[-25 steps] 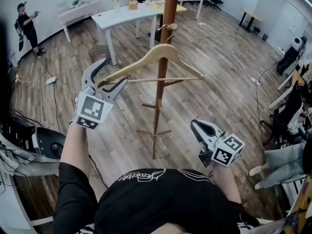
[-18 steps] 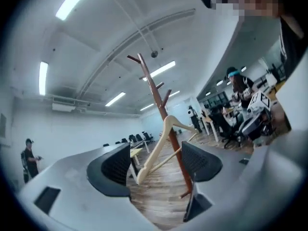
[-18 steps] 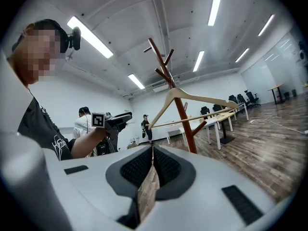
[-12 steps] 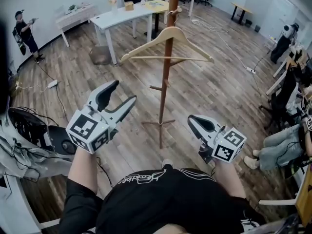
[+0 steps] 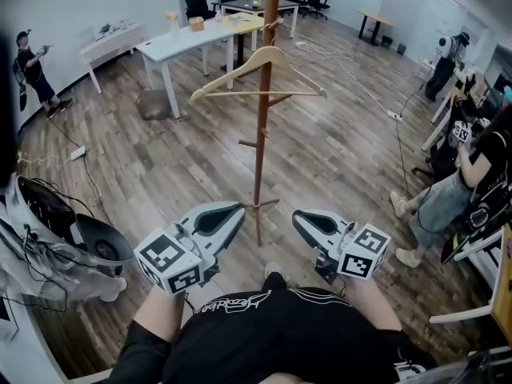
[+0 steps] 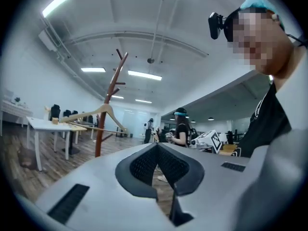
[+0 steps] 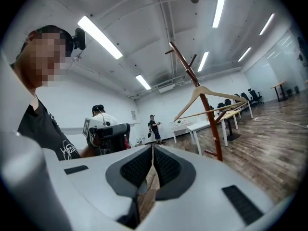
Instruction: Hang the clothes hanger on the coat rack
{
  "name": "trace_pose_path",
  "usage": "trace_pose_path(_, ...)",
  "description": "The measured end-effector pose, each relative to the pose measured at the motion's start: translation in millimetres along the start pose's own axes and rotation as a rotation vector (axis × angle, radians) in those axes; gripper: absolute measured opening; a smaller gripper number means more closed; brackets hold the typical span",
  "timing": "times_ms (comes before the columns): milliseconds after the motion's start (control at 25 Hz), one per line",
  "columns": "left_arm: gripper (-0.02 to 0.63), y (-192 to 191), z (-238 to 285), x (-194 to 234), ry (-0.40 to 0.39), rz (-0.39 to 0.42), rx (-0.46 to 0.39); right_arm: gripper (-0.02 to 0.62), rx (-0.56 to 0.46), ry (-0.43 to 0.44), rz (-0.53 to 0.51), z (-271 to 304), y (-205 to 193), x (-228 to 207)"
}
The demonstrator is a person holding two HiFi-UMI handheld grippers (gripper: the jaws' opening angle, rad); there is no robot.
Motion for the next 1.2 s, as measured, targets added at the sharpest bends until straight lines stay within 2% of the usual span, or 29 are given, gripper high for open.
trace_pose_path(120, 0.006, -18, 13, -23, -0.058, -0.032, 0.021, 0.040, -0.015, 0.027, 0.024, -9, -7, 10)
trace_pose_path(320, 0.006, -37, 26, -35, -0.031, -0.014, 0.094, 0.038, -0.052, 0.013, 0.013, -21, -1, 22)
trace_pose_path(520, 0.006, -37, 29, -42, -0.069, -0.026, 0.091, 0.038, -0.043, -0.005, 0.006, -26, -9, 34)
trace_pose_path(920, 0.006, -45, 28, -35, -0.114, -0.089, 0.101, 0.038, -0.021, -0.044, 0.026, -24, -13, 31)
trace_pose_path(1200, 0.006, -50, 35, -28, -0.110, -0.100, 0.114, 0.038, -0.005, -0.043, 0.014, -20, -15, 19)
Point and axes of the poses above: the fingertips, and each gripper's own axes: z forward along the fingers, x to its left, y out of its top, the point moved 2 cm from there along -z, backward along the fingers, and after that the axes turned 12 degrees about x, right-handed, at the moved point
